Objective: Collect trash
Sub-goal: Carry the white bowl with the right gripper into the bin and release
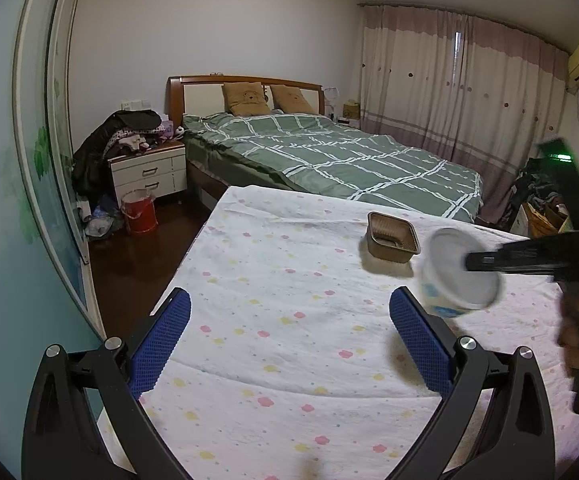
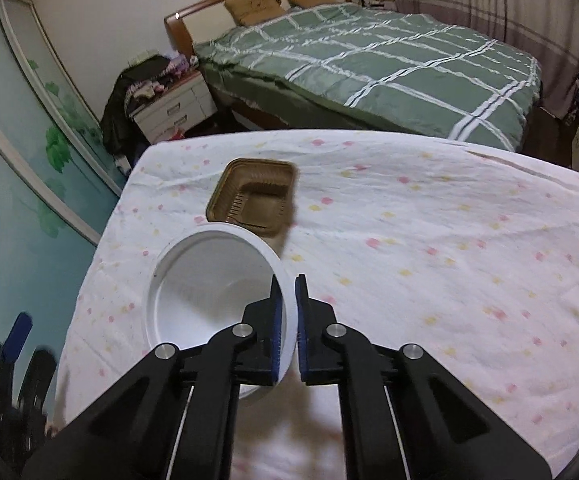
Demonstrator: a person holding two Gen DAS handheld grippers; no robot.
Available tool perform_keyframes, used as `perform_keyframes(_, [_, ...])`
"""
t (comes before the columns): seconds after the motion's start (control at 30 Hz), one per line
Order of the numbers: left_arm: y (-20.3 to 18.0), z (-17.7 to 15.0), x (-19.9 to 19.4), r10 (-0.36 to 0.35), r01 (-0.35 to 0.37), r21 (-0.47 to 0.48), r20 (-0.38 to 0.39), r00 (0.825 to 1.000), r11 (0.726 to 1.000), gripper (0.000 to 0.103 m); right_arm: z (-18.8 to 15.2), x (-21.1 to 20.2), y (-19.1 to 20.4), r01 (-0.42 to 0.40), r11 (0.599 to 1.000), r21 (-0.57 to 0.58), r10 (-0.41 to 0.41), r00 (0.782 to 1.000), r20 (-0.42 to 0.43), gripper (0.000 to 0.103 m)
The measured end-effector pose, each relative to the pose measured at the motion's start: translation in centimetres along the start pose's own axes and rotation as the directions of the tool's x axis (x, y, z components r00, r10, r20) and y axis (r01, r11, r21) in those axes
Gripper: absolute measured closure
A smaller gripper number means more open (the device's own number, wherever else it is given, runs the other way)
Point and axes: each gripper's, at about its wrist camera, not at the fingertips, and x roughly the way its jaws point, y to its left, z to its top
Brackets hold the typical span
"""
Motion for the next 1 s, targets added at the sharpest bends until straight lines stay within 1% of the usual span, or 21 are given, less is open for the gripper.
perform_keyframes(0.1, [-0.2, -0.1, 0.2, 0.008, -0.008, 0.006, 0.001, 1.000, 1.000, 0.005, -1.4, -3.3, -2.5, 0.018, 1.000, 0.025, -0.019, 0.999, 0.045, 0.097])
perform_keyframes(0.23, [-0.4, -0.1, 0.1, 0.013, -0.013, 0.019, 0.002, 1.000, 1.000, 0.005, -3.7, -8.1, -7.0, 0.039, 0.995, 0.088, -0.047, 0.994, 0.101, 0.097])
perform_keyframes(0.33, [-0.6, -0.3, 0.1, 0.012, -0.013, 0.032, 0.009, 1.000, 0.999, 0.005, -5.9, -12.0, -11.0, 0.093, 0.986, 0.141, -0.113, 0.984, 0.141, 0.097])
perform_keyframes(0.47, [-0.9, -0.3, -0.1, 0.020, -0.021, 0.051, 0.021, 1.000, 0.998, 0.005, -9.3, -15.7, -16.4, 0.168, 0.960, 0.223, -0.204, 0.967, 0.150, 0.097])
perform_keyframes(0.57, [-1.2, -0.4, -0.1, 0.026, -0.027, 0.064, 0.023, 0.999, 0.998, 0.005, -12.5, -18.3, -21.4, 0.221, 0.922, 0.318, -0.277, 0.951, 0.140, 0.097])
perform_keyframes(0.67, [-1.4, -0.4, 0.0, 0.028, -0.030, 0.074, 0.024, 0.999, 0.997, 0.005, -14.7, -19.4, -25.2, 0.258, 0.883, 0.391, -0.326, 0.938, 0.116, 0.097])
perform_keyframes(0.73, [-1.6, -0.5, 0.0, 0.031, -0.033, 0.081, 0.024, 0.999, 0.996, 0.005, -16.2, -19.7, -27.6, 0.292, 0.853, 0.434, -0.363, 0.927, 0.089, 0.097])
perform_keyframes(0.77, [-1.6, -0.5, 0.1, 0.032, -0.033, 0.083, 0.023, 0.999, 0.996, 0.005, -17.0, -19.8, -28.9, 0.319, 0.833, 0.452, -0.389, 0.918, 0.070, 0.096])
perform_keyframes(0.87, [-1.7, -0.5, 0.2, 0.028, -0.029, 0.088, 0.014, 1.000, 0.996, 0.005, -18.5, -19.3, -31.4, 0.358, 0.795, 0.490, -0.419, 0.908, 0.016, 0.094])
perform_keyframes(0.93, [-1.9, -0.5, 0.4, 0.003, -0.003, 0.083, -0.001, 1.000, 0.997, 0.005, -19.3, -18.7, -32.3, 0.382, 0.776, 0.502, -0.434, 0.901, -0.014, 0.094])
perform_keyframes(0.97, [-1.9, -0.6, 0.5, -0.011, 0.011, 0.081, -0.009, 1.000, 0.997, 0.005, -19.8, -18.5, -32.9, 0.401, 0.762, 0.508, -0.448, 0.893, -0.034, 0.091])
perform_keyframes(1.0, [-2.2, -0.6, 0.5, -0.027, 0.028, 0.083, -0.018, 0.999, 0.996, 0.005, -19.9, -18.2, -33.2, 0.410, 0.756, 0.511, -0.452, 0.891, -0.045, 0.089])
